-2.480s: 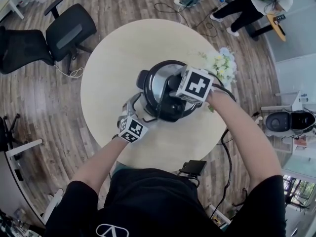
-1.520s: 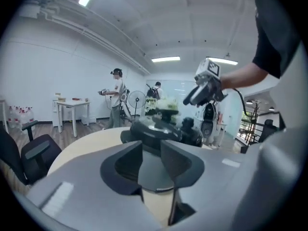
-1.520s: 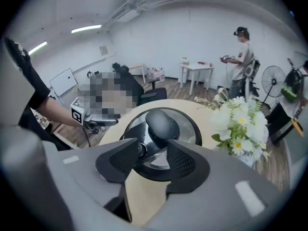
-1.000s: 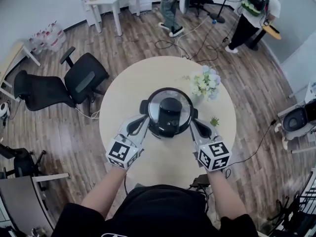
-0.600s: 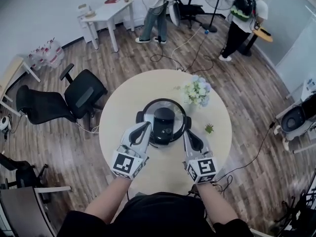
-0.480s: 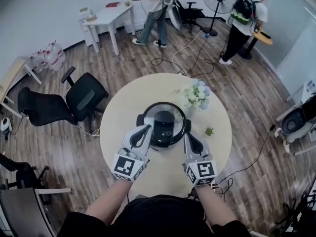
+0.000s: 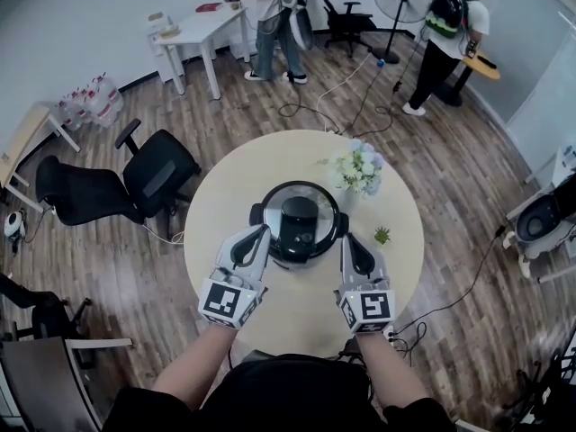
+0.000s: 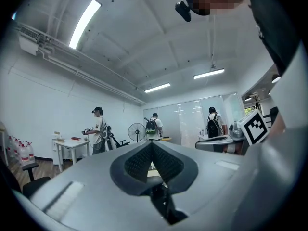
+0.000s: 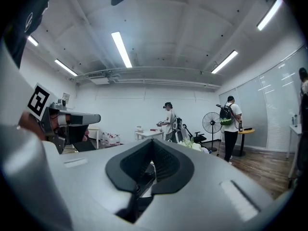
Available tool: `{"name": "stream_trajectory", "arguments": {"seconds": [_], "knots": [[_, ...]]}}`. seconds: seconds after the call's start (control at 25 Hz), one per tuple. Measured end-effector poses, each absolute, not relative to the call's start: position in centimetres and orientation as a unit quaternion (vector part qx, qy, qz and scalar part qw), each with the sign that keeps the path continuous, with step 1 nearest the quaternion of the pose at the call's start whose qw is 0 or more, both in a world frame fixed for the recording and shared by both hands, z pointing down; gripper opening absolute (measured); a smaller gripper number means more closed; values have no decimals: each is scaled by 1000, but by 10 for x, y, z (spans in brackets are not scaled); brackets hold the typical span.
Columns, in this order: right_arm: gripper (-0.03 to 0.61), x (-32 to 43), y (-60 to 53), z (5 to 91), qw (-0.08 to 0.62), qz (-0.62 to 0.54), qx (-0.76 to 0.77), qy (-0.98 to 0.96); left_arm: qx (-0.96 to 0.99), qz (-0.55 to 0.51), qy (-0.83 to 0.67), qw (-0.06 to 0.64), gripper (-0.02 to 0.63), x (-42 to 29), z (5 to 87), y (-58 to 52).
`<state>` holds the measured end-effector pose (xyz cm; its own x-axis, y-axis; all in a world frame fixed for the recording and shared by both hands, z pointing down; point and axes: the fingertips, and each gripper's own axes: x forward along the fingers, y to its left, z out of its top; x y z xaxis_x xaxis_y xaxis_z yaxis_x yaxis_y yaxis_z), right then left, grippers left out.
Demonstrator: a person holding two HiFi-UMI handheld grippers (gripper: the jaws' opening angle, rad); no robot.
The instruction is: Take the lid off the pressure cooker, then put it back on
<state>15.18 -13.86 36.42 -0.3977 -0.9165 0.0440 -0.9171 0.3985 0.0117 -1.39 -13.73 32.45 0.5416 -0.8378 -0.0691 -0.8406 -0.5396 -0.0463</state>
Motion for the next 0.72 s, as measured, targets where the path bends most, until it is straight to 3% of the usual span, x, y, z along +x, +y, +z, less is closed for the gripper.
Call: {"name": "stream_trajectory", "arguments": {"seconds": [0.72], "knots": [[6,158,-131,369,44,-1,548,-836,-870,26,491,38,0,-24,332,-128]]}}
